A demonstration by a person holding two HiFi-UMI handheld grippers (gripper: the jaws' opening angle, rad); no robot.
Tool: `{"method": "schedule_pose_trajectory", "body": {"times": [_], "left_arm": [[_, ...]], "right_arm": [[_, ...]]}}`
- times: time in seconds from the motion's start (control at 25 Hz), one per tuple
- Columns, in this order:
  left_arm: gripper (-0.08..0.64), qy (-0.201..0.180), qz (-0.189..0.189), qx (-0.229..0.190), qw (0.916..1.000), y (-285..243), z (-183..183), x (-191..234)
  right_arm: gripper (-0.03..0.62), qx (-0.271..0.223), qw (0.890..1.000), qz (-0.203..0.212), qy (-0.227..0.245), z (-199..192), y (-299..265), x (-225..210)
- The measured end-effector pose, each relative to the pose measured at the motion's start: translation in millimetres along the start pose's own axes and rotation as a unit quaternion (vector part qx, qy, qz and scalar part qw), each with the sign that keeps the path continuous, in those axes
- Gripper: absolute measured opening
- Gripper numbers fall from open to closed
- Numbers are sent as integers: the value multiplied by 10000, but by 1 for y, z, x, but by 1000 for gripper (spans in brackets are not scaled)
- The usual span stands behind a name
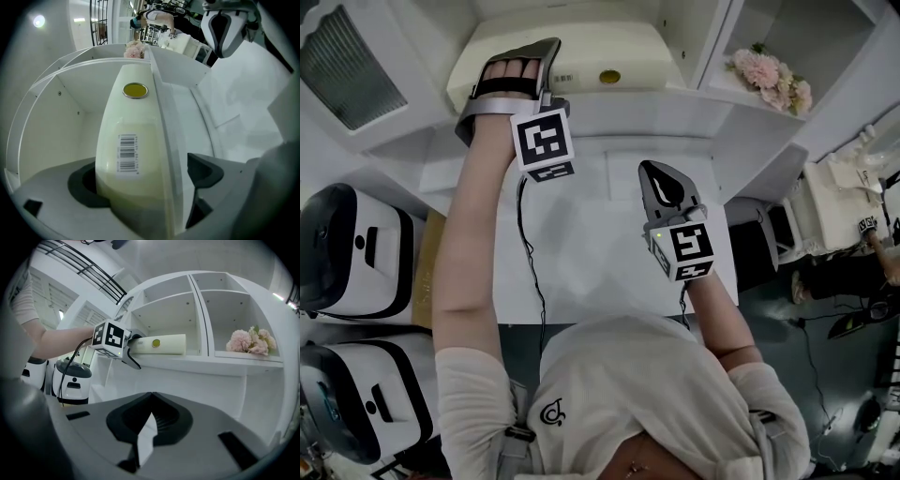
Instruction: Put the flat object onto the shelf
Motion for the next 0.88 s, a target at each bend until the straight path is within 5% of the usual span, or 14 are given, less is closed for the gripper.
{"method": "schedule_pose_trajectory", "body": {"times": [0.6,0.88], "left_arm": [[506,-126,649,-56,9978,-19,-9,6],[508,398,790,-425,9952,3,-4,15]], "right_arm": [[8,210,9997,-90,-11,-12,-2,-10],[8,206,9998,-79,28,-10,5,-3]]}}
Point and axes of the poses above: the fingertips, and each gripper's own axes: y backward along the fingers, x to its left, z out of its top, the point moved 5 cm from there along y, backward along the fingers, and after that the axes turned 6 degrees about -y, right-handed, at the moved point
